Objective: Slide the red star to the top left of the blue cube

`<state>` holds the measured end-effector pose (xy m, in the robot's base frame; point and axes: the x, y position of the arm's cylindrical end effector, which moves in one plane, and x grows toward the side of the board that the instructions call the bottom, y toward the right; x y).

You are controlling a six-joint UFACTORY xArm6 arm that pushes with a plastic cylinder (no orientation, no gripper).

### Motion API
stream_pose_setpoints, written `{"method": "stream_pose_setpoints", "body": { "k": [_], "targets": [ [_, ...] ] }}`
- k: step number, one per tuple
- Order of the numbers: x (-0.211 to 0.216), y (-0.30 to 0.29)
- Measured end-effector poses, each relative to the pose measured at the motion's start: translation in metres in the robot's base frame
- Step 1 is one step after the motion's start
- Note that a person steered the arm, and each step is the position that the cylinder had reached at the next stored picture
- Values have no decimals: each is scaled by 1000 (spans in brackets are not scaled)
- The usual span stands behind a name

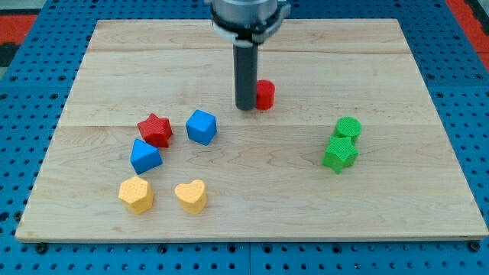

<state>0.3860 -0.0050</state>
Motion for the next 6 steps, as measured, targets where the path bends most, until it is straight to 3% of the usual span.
{"method": "stream_pose_setpoints", "body": {
  "k": [1,2,3,4,5,6],
  "targets": [
    [-13,-71],
    [-46,-200],
    [26,-254],
    [100,-214],
    [118,-160],
    [74,-137]
  ]
}}
